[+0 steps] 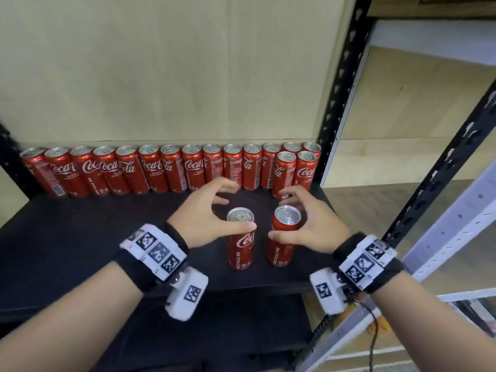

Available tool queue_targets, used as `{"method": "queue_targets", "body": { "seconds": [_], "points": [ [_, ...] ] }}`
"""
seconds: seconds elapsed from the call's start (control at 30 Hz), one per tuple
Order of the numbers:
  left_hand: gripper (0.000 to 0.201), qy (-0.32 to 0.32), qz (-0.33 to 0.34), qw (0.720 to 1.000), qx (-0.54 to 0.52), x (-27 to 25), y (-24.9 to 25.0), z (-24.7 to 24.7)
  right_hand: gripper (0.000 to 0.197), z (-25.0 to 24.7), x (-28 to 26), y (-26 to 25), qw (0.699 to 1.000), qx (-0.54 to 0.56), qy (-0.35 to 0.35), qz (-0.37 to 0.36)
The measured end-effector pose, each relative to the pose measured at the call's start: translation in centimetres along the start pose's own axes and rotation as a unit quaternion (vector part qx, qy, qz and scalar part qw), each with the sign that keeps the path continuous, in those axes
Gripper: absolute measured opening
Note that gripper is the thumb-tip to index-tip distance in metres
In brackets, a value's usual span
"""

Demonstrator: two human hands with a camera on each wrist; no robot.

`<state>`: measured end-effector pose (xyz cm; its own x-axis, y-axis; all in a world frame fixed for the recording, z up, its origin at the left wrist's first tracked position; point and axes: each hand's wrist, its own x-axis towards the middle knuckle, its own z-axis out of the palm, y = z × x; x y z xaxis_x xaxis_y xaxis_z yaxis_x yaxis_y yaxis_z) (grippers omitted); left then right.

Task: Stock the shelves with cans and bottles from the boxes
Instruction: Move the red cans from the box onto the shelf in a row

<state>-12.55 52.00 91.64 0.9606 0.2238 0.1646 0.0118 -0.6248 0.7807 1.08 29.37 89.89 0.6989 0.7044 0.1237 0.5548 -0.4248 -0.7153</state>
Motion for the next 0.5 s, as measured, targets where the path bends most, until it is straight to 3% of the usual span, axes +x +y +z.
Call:
{"method": "queue_targets", "body": {
  "seconds": [0.07, 0.17, 0.27, 0.33, 0.5],
  "points": [
    [0.085, -0.080, 0.027, 0.988, 0.131, 1.1, 1.7, -1.8, 0.089, -2.0, 0.6, -1.8, 0.989, -0.123, -0.084, -0.023],
    [0.082, -0.214, 0.069, 0.920, 0.320, 2.7, 3.2, -2.1, 0.089, -3.4, 1.7, -3.9, 0.939, -0.283, -0.188, -0.058],
    [0.074, -0.258, 0.090, 0.886, 0.376, 3.7, 3.4, -1.1, 0.074, -3.4, 2.6, -5.0, 0.907, -0.345, -0.232, -0.067],
    [0.069, -0.246, 0.093, 0.886, 0.381, 4.1, 3.0, -0.6, 0.070, -3.3, 2.8, -5.2, 0.907, -0.342, -0.239, -0.059],
    [0.066, -0.188, 0.075, 0.930, 0.306, 4.6, 2.2, 0.6, 0.072, -2.3, 2.6, -4.9, 0.933, -0.303, -0.191, -0.044]
  ]
}}
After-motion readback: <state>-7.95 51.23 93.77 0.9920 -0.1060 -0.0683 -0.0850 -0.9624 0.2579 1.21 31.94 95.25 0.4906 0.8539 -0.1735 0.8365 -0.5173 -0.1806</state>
